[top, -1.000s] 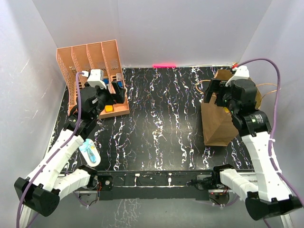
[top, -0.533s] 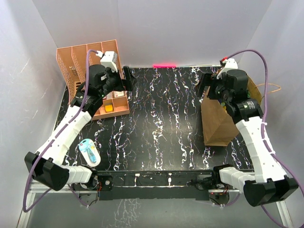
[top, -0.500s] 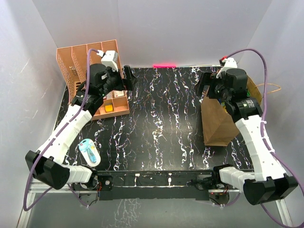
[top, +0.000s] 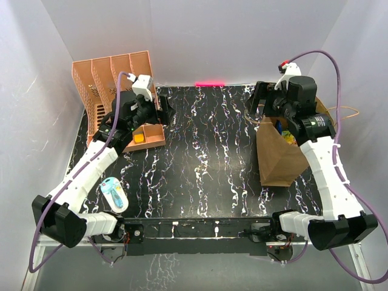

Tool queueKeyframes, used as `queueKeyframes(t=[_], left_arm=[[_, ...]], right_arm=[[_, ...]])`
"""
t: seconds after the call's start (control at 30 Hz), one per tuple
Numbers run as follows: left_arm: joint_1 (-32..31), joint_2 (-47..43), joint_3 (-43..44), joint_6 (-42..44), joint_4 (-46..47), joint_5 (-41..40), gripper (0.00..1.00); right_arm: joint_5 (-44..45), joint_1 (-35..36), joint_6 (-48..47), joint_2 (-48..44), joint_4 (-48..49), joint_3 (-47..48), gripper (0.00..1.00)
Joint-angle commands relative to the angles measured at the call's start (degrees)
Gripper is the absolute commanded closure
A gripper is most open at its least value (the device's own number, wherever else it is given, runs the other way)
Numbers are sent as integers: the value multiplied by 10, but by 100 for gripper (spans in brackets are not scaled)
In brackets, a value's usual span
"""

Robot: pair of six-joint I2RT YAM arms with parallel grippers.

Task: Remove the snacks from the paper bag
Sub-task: Adjust the paper bag at the center of the board.

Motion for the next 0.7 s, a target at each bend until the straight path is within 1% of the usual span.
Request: queueKeyframes(t=[0.0, 0.1, 0.13, 0.2, 0.3, 0.43, 0.47, 0.67], left_arm=[[1, -19, -7, 16, 20, -17, 2], [-2, -17, -7, 17, 18, -22, 2], [-3, -15, -8, 15, 19, -20, 2], [-5, -14, -8, 13, 21, -12, 2], [-5, -13, -11, 7, 25, -3, 1], [-5, -11, -20, 5, 35, -8, 2], [-5, -10, -23, 4, 38, -8, 2], [-5, 1, -28, -1, 45, -2, 2]], right_arm=[[27, 4, -34, -4, -16, 70, 8], [31, 4, -67, -16, -59, 106, 5], [17, 4, -75, -23, -65, 107, 5], [-39, 4, -94, -37, -67, 95, 5], [-92, 4, -116, -44, -66, 72, 9], [-98, 4, -126, -39, -66, 64, 23], [-102, 4, -127, -36, -68, 65, 24], [-110, 4, -128, -19, -76, 52, 22]])
